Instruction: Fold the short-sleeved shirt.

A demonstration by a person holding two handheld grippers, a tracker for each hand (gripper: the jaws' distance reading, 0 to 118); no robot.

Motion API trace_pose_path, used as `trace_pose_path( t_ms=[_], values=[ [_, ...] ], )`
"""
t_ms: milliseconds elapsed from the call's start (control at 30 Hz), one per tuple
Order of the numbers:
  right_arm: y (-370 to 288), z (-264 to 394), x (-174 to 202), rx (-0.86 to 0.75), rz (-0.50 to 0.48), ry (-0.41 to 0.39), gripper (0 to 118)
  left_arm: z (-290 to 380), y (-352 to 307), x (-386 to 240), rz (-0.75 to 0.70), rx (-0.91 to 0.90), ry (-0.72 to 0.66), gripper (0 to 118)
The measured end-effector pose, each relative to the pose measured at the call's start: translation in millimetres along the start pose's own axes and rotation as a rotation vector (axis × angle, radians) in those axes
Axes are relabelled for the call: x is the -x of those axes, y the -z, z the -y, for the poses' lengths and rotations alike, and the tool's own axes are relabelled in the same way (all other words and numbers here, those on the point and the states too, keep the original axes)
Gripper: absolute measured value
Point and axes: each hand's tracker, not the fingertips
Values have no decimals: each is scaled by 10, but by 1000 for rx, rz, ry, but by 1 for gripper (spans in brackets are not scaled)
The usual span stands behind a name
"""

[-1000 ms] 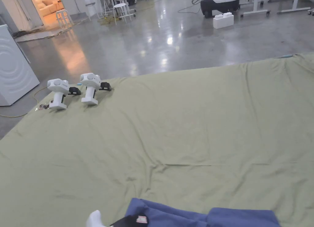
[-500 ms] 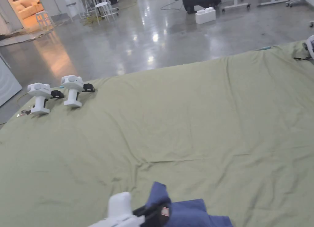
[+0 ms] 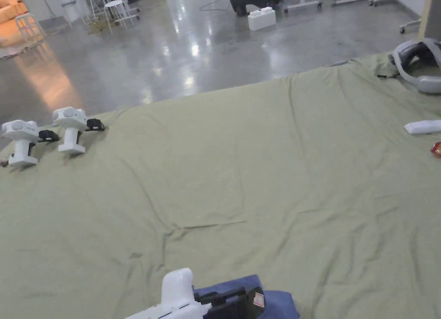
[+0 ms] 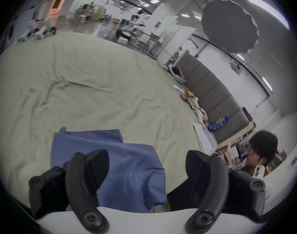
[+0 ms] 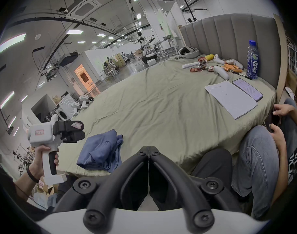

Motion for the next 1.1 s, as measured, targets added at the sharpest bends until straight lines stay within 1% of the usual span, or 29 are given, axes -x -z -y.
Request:
trace_pose_path(
  t_ms=[33, 67, 100, 133, 167, 233, 300, 333, 367, 400, 433, 500, 567, 600, 633, 667, 700, 733, 800, 833, 867, 900, 933, 967, 1000, 1033, 1067, 1100],
  values=[
    [3, -3, 4, -2, -8, -3, 2, -29, 34, 84, 12, 9, -38, 89],
    [6, -4, 7, -3, -12, -5, 2, -12, 69, 123, 27, 5, -63, 57],
    [13, -7, 14, -4, -13, -7, 2, 27, 152, 118, 29, 16, -66, 21],
    [16, -7, 21, -4, -12, -7, 2, 94, 260, 79, 26, 26, -64, 4],
    [15, -6, 31, -5, -11, -7, 2, 162, 376, 36, 29, 46, -52, 4],
    [3, 3, 51, -7, -9, -4, 2, 328, 711, -46, 95, 163, -18, 4],
    [-6, 29, 61, -1, -11, 0, 2, 537, 1047, -125, 51, 261, 5, 4],
    [-7, 44, 73, 8, -11, -2, 2, 652, 1201, -172, -20, 285, 55, 3],
    [-6, 59, 84, 16, -11, -7, 2, 738, 1331, -189, -53, 314, 95, 2],
    [-1, 76, 100, 28, -9, -16, 2, 790, 1350, -170, -25, 290, 121, 2],
    [14, 87, 120, 43, -9, -23, 2, 781, 1304, -176, -14, 253, 95, 2],
    [65, 99, 169, 76, -29, -42, 2, 648, 1212, -178, -11, 269, 27, 2],
    [198, 85, 263, 120, -72, -83, 2, 512, 916, -234, 41, 201, 55, 2],
    [321, 59, 336, 150, -116, -95, 2, 442, 735, -268, 69, 152, 82, 2],
    [508, 29, 419, 191, -180, -76, 2, 376, 524, -285, 83, 94, 103, 2],
    [677, 14, 496, 218, -232, -60, 2, 335, 355, -277, 80, 47, 110, 2],
    [897, 4, 626, 239, -280, -62, 2, 284, 140, -231, 60, 0, 98, 3],
    [1112, -8, 776, 267, -306, -89, 2, 275, -35, -149, 35, -41, 62, 2],
    [1525, -20, 1046, 319, -346, -167, 2, 292, -336, 74, 22, -88, -30, 3],
    [1732, -19, 1156, 353, -361, -186, 2, 300, -492, 219, 23, -108, -78, 3],
    [1902, -9, 1212, 387, -350, -186, 2, 327, -601, 336, 22, -120, -109, 3],
    [2111, 22, 1257, 446, -310, -195, 2, 350, -692, 473, 13, -122, -140, 3],
    [2353, 85, 1305, 543, -219, -238, 2, 374, -773, 615, 2, -117, -166, 9],
    [2566, 192, 1311, 673, -92, -315, 2, 368, -812, 735, -13, -104, -179, 44],
    [2702, 296, 1245, 729, -127, -300, 2, 380, -822, 856, -37, -81, -203, 85],
    [2658, 233, 1175, 621, -215, -201, 2, 401, -829, 967, -61, -68, -232, 108],
    [2619, 163, 1145, 661, -195, -137, 2, 426, -868, 1064, -50, -89, -261, 112],
    [2602, 136, 1131, 684, -191, -111, 2, 428, -863, 1178, -17, -93, -303, 112]
  ],
)
